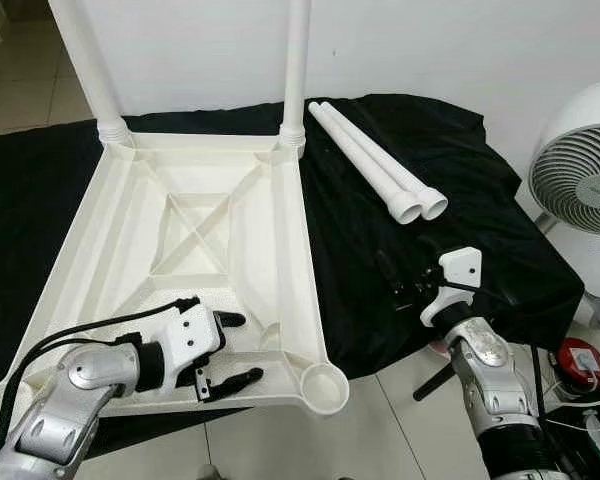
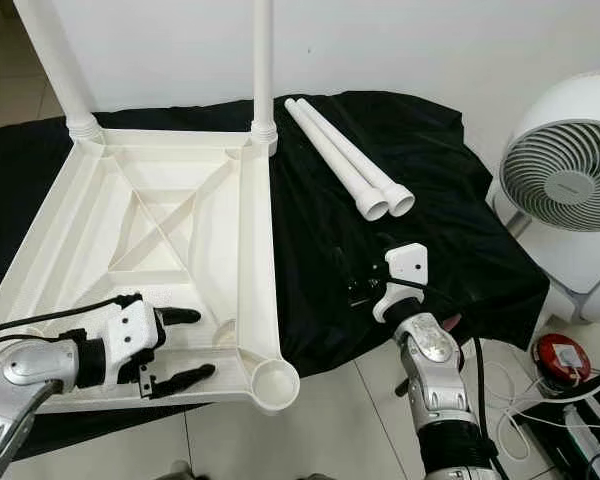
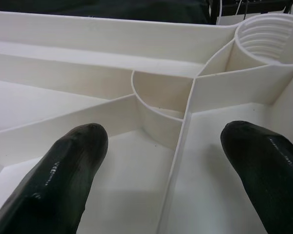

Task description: Building children table

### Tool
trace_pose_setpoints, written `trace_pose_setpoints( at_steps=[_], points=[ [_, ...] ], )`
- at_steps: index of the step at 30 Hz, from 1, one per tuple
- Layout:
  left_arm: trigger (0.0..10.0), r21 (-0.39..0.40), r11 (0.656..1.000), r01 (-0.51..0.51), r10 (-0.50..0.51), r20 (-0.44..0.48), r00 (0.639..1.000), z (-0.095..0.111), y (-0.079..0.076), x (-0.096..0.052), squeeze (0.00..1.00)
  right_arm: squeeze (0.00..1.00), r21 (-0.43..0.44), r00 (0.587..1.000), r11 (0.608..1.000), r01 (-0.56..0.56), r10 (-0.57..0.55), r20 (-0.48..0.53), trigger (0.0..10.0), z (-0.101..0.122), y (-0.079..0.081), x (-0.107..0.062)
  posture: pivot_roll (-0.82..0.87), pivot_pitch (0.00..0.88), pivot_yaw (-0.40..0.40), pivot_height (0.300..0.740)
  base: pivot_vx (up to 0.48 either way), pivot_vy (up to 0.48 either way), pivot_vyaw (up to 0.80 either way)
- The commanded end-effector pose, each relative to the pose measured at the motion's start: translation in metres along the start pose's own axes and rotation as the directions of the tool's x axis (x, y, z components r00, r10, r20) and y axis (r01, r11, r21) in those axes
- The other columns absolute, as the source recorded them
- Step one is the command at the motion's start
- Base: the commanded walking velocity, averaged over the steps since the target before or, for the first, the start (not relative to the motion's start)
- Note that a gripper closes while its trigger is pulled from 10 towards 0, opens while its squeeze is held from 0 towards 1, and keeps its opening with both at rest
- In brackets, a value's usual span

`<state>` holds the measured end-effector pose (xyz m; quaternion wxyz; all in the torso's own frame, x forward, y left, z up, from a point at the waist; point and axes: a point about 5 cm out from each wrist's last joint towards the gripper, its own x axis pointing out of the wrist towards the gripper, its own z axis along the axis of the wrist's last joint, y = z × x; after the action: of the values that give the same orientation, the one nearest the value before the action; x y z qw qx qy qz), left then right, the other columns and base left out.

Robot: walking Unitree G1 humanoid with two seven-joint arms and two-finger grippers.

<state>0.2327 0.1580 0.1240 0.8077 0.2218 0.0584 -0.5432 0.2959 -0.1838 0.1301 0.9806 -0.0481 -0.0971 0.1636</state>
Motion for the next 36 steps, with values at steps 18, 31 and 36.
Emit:
trace_pose_setpoints(
  at_steps=[18, 31, 36],
  points=[
    [10.0, 0.008, 0.996, -0.087, 0.087, 0.069, 0.994, 0.003, 0.026, 0.022, 0.0, 0.0, 0.025, 1.0, 1.0, 0.014, -0.013, -0.013, 10.0, -0.001, 0.004, -0.005, -0.04, 0.061, -0.023, 0.74, 0.0, 0.0, 0.0],
    [10.0, 0.039, 0.998, -0.055, 0.052, 0.077, 0.996, 0.003, 0.036, 0.033, 0.0, 0.0, 0.027, 1.0, 0.999, 0.026, -0.025, -0.012, 10.0, 0.0, 0.005, -0.01, -0.07, 0.056, 0.0, 0.74, 0.0, 0.0, 0.0],
    [10.0, 0.017, 1.0, 0.004, -0.005, 0.075, 0.997, 0.0, 0.027, 0.025, 0.0, 0.0, 0.018, 0.999, 0.999, 0.042, -0.041, -0.023, 10.0, -0.002, 0.002, -0.016, -0.07, 0.058, 0.003, 0.74, 0.0, 0.0, 0.0]
  ],
)
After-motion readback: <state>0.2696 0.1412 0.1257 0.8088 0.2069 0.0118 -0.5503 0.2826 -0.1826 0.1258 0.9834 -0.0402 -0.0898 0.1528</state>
